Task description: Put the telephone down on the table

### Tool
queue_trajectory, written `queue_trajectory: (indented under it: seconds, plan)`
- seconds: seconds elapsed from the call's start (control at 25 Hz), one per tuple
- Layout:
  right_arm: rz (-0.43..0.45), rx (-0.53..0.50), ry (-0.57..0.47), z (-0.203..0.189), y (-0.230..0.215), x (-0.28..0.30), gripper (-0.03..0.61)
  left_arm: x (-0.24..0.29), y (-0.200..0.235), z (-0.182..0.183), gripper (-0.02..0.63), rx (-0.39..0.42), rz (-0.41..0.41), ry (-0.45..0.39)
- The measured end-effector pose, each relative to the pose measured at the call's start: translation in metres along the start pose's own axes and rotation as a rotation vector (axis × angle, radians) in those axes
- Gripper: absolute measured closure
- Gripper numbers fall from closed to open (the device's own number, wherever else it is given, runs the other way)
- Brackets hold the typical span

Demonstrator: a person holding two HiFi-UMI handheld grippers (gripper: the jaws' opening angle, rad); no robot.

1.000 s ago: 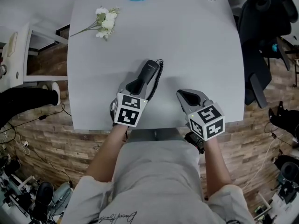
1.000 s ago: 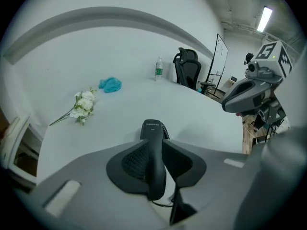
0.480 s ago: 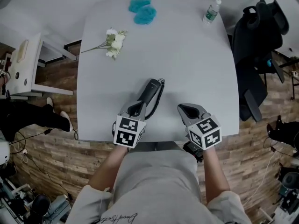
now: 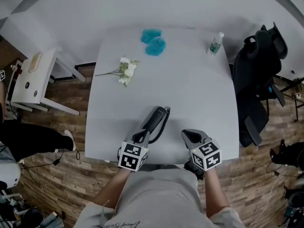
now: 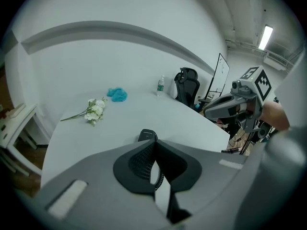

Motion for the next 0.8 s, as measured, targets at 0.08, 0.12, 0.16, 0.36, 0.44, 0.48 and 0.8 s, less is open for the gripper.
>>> queue_trajectory:
  seconds: [0.08,0.12,0.16,0.36,0.44,0.48,0.8]
  plan:
    - [0.006,-0.002,-0.013,0.005,0.004,0.000,0.572,-0.005,0.000,0.002,0.598,-0.010,0.002,-0.011]
    - [0.009,-0.005,-0.016,0.006,0.006,0.000,0.572,-0.008,-0.001,0.002,0.598,-0.017,0.003,-0.018]
    - [0.013,-0.009,-0.016,0.006,0.008,0.000,0.572,-0.010,-0.001,0.003,0.598,-0.023,0.004,-0.024]
    - [0.039,-0.016,0.011,-0.002,0.022,0.003,0.572,-0.018,-0.001,0.004,0.597,-0.034,0.011,-0.042]
    - [0.037,-0.015,0.016,-0.004,0.025,0.003,0.572,-0.022,-0.002,0.006,0.598,-0.031,0.010,-0.046]
    - [0.035,-0.015,0.016,-0.004,0.026,0.004,0.572,-0.023,-0.002,0.006,0.598,-0.026,0.009,-0.047]
    - [0.035,-0.015,-0.006,-0.002,0.036,0.009,0.572,-0.030,0.000,0.006,0.597,-0.013,0.010,-0.055]
Point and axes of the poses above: the fingertips, and each gripper's own axes: x forward along the fingers, y to its left, z out of its top, the point moved 4 cm from there along -x, backward along the fingers, and after that the axes turned 13 degrees about -y, right-handed, at the moved point
